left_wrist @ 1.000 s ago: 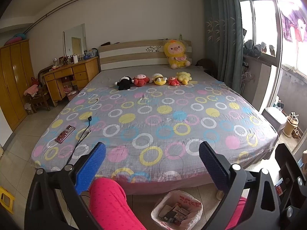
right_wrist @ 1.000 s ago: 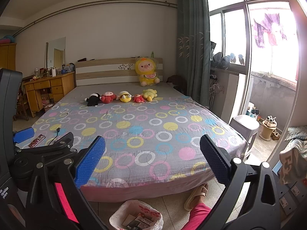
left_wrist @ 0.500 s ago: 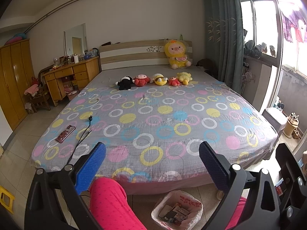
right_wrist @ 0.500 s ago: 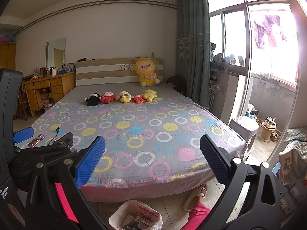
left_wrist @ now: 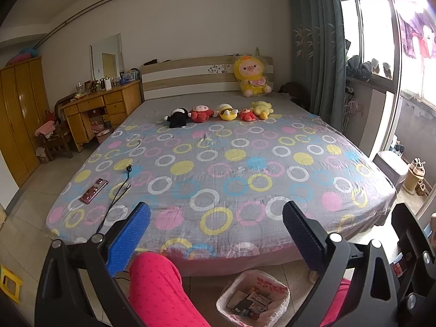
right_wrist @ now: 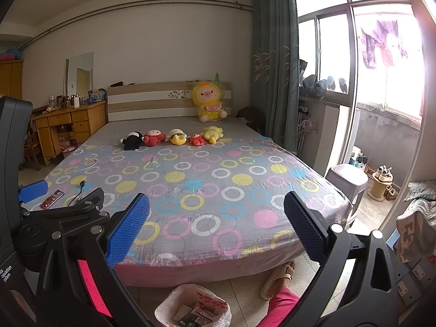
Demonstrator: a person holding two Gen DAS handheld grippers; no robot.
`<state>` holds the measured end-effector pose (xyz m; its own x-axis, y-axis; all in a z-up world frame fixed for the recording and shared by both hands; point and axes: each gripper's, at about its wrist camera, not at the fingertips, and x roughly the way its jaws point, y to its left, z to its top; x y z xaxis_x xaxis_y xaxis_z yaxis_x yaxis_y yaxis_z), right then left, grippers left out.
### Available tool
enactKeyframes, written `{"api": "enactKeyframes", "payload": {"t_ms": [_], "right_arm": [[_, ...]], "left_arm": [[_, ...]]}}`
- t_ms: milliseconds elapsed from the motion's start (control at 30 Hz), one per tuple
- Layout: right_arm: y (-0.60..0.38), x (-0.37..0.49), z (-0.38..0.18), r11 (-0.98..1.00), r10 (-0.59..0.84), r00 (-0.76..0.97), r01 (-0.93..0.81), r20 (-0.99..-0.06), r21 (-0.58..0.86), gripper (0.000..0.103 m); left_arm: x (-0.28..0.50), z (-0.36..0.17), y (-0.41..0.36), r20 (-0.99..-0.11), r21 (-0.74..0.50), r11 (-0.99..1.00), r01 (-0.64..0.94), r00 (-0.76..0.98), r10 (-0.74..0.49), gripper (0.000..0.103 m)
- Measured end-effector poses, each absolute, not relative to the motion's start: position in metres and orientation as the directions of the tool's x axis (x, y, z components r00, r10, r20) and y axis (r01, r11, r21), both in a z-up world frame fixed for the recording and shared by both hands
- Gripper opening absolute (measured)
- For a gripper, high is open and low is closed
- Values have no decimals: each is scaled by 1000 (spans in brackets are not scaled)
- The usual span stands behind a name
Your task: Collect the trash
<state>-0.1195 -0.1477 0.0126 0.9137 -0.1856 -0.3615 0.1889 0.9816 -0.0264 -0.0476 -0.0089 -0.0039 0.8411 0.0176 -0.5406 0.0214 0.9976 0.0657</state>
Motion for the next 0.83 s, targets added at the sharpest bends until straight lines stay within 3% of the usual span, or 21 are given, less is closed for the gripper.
{"api": "enactKeyframes", "payload": {"t_ms": [833], "right_arm": [[-148, -117, 12, 982, -183, 913, 189, -365, -19, 96]], "left_arm": [[-51, -3, 8, -550, 93, 995, 38, 835, 19, 95]]}}
